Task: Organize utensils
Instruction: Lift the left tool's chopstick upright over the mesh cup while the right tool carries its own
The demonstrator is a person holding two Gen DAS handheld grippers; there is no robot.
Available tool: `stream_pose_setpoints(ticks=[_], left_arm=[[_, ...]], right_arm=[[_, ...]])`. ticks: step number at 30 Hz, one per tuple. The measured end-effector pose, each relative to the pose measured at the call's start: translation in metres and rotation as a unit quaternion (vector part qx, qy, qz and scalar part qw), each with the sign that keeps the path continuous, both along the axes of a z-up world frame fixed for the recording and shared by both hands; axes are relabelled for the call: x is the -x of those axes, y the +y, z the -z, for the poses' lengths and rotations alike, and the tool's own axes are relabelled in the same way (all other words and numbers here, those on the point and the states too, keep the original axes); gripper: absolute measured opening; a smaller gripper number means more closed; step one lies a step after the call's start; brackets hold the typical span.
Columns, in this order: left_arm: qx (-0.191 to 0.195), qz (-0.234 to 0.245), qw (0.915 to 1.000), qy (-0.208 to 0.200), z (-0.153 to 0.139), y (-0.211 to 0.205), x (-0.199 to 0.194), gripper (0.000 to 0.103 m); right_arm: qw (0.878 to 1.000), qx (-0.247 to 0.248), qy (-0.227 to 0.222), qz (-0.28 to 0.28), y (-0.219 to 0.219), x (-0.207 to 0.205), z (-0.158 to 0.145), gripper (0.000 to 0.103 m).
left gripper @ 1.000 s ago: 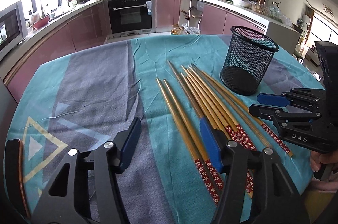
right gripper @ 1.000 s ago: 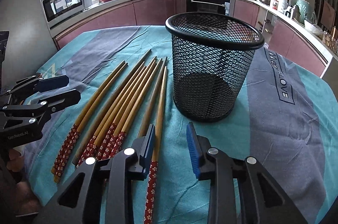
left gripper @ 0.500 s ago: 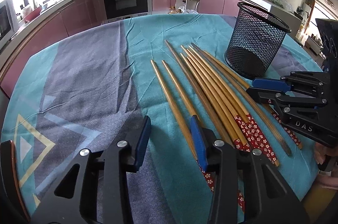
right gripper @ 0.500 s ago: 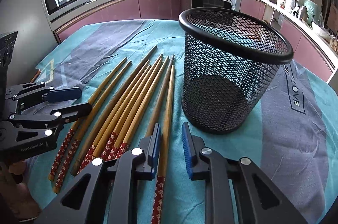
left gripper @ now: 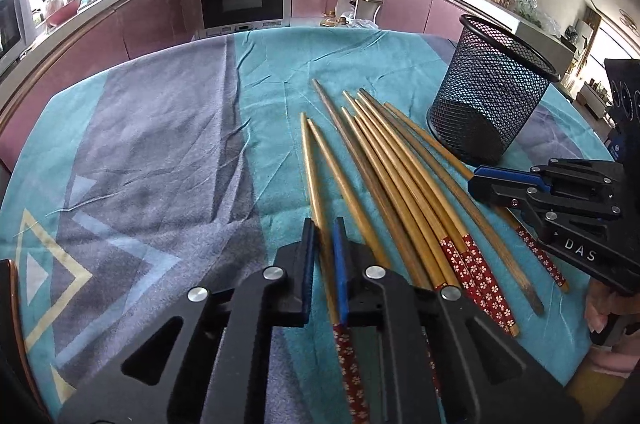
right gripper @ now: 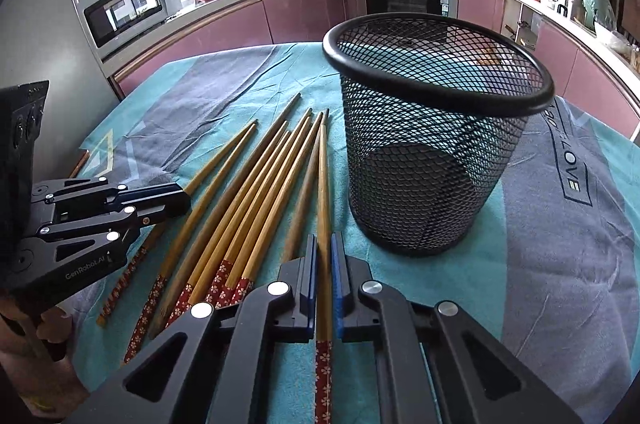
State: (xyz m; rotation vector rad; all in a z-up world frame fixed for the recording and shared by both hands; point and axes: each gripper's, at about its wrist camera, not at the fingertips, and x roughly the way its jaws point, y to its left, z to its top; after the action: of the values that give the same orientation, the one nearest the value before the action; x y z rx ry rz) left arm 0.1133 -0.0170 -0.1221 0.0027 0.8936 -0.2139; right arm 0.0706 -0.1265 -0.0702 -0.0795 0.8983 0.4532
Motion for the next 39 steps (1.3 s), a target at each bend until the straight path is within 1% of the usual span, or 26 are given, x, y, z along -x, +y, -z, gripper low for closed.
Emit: stream_pose_setpoints(ticks=[7, 12, 16, 21, 28, 33, 39], left_arm=[[0.010, 0.001, 0.9999, -0.007, -0.008, 0.006, 0.007, 0.008], [0.036, 0.015, 0.9990, -0.021, -0.027, 0.013, 0.015, 0.008], [0.072, 0.037, 0.9960, -0.038, -0.051, 0.018, 0.024, 0.008], [0.103, 0.060, 0.9897, -0.079, -0.090, 0.022, 0.039, 0.008], [0.133, 0.079, 0.9796, -0.129, -0.139, 0.023, 0.053, 0.008], [0.146, 0.087, 0.9716, -0.165, -0.172, 0.014, 0.050, 0.008], [0.162, 0.097, 0.9622, -0.196, -0.206, -0.003, 0.033, 0.008]], right_arm=[[0.999, -0.025, -0.017, -0.013, -0.003, 0.010, -0.016, 0.006], [0.998, -0.049, -0.040, -0.021, -0.008, 0.020, -0.036, 0.006], [0.995, -0.072, -0.062, -0.021, -0.015, 0.027, -0.055, 0.006], [0.991, -0.095, -0.095, -0.017, -0.029, 0.034, -0.079, 0.006], [0.984, -0.120, -0.130, -0.016, -0.045, 0.035, -0.108, 0.006], [0.979, -0.131, -0.156, -0.019, -0.053, 0.030, -0.131, 0.006], [0.973, -0.133, -0.187, -0.015, -0.063, 0.021, -0.159, 0.006]])
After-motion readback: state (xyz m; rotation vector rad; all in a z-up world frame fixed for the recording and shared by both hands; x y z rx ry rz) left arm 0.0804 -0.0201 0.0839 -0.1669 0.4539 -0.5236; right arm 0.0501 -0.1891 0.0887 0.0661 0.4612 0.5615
